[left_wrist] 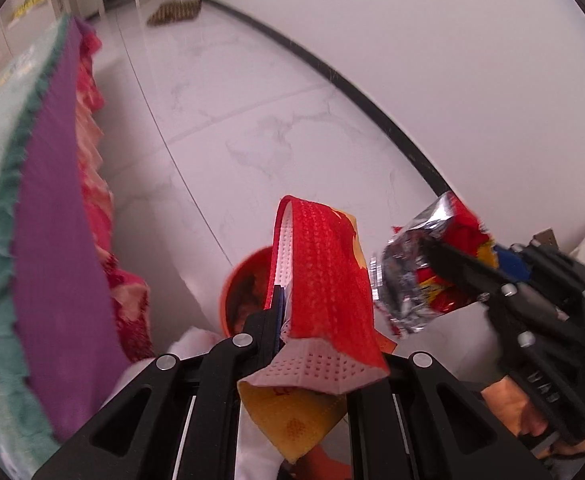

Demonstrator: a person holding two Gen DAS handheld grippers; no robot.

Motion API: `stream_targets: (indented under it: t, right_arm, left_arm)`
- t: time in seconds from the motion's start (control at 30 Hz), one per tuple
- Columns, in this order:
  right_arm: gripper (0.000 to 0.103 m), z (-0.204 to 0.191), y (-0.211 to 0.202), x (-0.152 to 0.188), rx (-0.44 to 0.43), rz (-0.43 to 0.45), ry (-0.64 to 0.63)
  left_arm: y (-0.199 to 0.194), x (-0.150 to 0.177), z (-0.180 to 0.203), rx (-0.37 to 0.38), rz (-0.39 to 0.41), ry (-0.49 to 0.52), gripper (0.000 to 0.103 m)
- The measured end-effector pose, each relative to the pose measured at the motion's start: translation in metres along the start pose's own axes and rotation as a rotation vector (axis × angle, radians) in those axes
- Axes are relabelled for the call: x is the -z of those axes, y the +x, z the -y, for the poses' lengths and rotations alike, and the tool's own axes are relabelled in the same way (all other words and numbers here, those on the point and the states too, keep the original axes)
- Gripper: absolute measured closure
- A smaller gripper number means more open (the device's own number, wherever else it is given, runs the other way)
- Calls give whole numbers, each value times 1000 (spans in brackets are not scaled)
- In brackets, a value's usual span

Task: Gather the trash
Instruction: 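Open both tools to drop the packet and snack bag into the bin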

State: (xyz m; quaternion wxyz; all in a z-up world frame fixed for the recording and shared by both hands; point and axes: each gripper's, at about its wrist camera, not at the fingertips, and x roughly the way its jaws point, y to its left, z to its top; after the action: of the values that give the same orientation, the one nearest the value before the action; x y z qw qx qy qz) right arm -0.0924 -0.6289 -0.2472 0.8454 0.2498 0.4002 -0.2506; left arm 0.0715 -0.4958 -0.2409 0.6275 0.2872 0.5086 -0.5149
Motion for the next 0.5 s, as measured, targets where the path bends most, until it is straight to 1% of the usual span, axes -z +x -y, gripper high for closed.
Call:
stream_targets:
  t: [0.1,0.17,0.3,0.37,0.43,0.5]
  right_arm:
    - [84,5,29,8,-7,-50,18]
    - [84,7,46,13,-1,-77,24]
    - [84,15,86,25,24,-137,61]
    - [84,17,105,33,39,-176,64]
    - [82,17,118,39,47,-200,64]
    - [80,21,129,44,28,-224,88]
  left_arm:
    - [23,-2,-2,4,-31,-17,92]
    - [39,-2,-5,-2,-61,-39,92]
    - [73,0,-11,13,-124,-85,92]
    - [83,5,-9,21,-138,-90,92]
    - [96,6,-8,23,-180,-89,92]
    - [106,8,-6,13,-212,-85,92]
